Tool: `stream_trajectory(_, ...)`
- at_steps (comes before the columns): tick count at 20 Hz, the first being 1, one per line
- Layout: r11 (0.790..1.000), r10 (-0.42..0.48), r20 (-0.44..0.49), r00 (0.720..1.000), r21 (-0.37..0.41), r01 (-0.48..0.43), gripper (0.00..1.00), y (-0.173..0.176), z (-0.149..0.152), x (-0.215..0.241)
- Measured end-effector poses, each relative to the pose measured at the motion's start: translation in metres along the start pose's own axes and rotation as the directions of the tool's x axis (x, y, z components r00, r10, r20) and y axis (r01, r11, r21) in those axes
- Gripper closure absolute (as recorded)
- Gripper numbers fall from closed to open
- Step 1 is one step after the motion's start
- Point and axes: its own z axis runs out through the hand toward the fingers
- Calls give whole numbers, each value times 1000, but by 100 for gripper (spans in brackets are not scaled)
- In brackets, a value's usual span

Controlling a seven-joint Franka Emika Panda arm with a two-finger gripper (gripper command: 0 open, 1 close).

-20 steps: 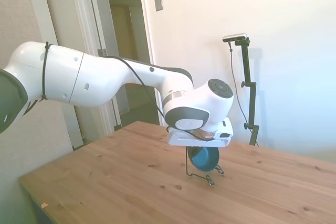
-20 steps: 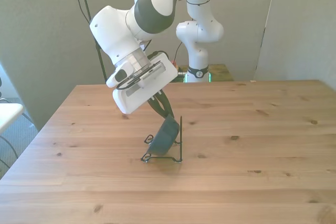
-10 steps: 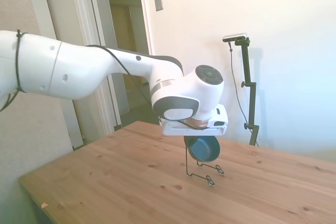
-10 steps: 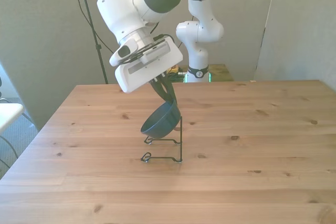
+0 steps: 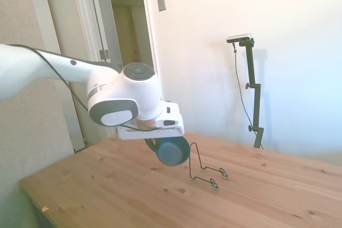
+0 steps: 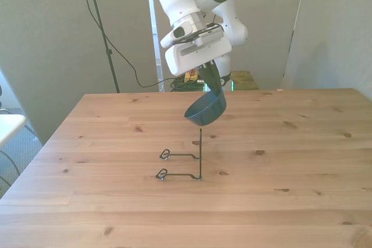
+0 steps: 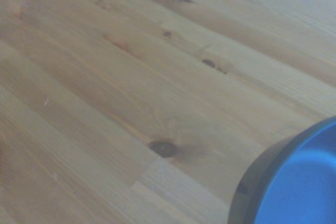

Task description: Unload the bowl

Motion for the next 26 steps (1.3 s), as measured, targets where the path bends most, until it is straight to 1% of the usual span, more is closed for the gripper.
stream_trajectory(3,997,10,12,1000,-71,-9,100,-23,17,-34)
stream_trajectory(5,992,32,29,999,-123,-28,100,-33,28,-58)
stream_trajectory(9,970,98,74,992,-230,-79,100,-43,44,-93)
stream_trajectory(13,941,165,80,983,-311,-132,100,-47,55,-104)
stream_trajectory(17,926,206,73,976,-338,-170,100,-44,59,-102)
stream_trajectory(23,908,246,83,966,-368,-199,100,-27,71,-86)
stream_trajectory(26,905,257,90,962,-372,-207,100,-22,78,-75)
